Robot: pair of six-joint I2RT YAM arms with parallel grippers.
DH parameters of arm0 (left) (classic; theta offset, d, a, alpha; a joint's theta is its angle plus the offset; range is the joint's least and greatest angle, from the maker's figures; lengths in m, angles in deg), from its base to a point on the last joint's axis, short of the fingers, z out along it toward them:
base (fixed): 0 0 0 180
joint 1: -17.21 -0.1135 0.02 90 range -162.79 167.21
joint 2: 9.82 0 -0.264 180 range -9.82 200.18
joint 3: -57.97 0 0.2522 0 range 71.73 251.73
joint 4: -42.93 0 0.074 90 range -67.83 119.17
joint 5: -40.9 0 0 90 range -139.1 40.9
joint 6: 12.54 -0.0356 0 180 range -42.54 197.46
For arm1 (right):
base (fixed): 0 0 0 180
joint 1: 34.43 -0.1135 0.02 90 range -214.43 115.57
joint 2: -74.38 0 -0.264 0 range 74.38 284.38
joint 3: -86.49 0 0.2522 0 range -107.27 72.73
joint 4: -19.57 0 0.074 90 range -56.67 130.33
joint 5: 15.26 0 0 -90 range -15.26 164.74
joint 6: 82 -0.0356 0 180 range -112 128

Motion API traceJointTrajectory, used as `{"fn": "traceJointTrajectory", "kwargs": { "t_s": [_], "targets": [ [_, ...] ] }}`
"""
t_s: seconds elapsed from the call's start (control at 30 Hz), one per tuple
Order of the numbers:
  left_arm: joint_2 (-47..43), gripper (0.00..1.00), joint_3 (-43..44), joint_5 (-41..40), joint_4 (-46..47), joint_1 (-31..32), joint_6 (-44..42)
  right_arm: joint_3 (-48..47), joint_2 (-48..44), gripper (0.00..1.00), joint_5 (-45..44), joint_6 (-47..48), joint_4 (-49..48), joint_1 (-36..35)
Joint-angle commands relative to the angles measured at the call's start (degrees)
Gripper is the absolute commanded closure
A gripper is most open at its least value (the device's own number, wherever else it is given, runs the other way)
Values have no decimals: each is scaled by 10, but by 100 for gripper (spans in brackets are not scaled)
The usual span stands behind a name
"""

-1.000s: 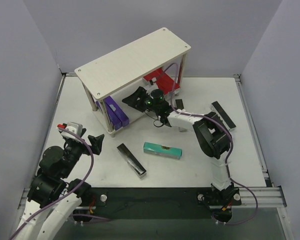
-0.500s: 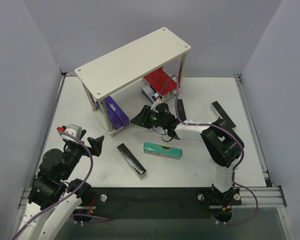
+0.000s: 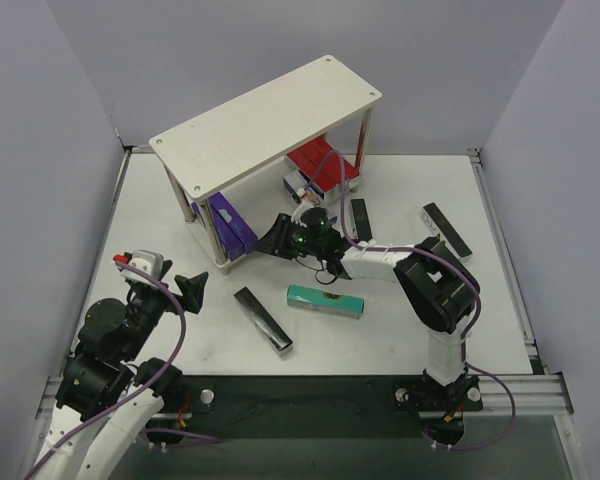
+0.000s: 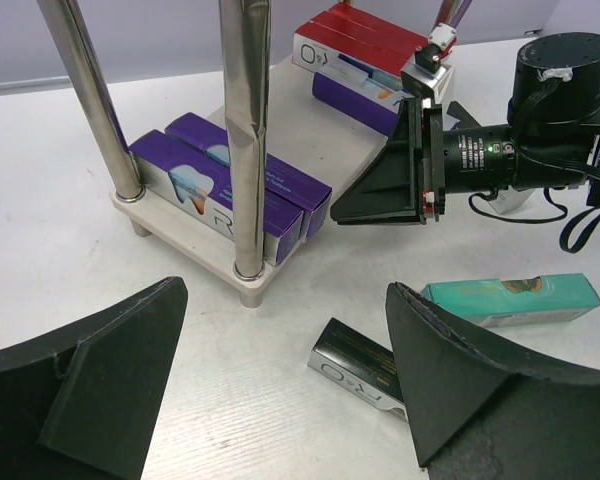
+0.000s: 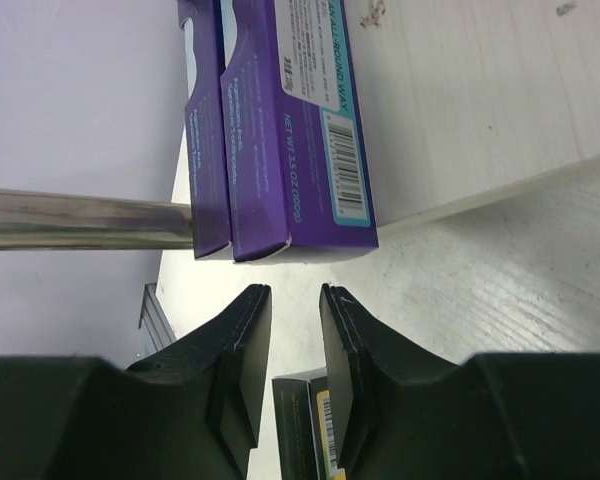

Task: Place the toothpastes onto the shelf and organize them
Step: Adjust the toothpaste on the shelf.

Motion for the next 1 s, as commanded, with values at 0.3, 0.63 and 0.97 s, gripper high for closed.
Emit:
{"fn": "traceJointTrajectory", "kwargs": {
  "t_s": [0.3, 0.63, 0.97],
  "targets": [
    [-1, 8, 6, -1, 9, -2, -7, -42, 2, 72, -2, 27, 1, -5],
    [-2, 8, 2, 0, 14, -2, -11, -70, 18, 73, -4, 35, 16, -2],
    [-4, 8, 1, 1, 12, -2, -12, -84, 28, 73, -3, 30, 12, -4]
  ]
}}
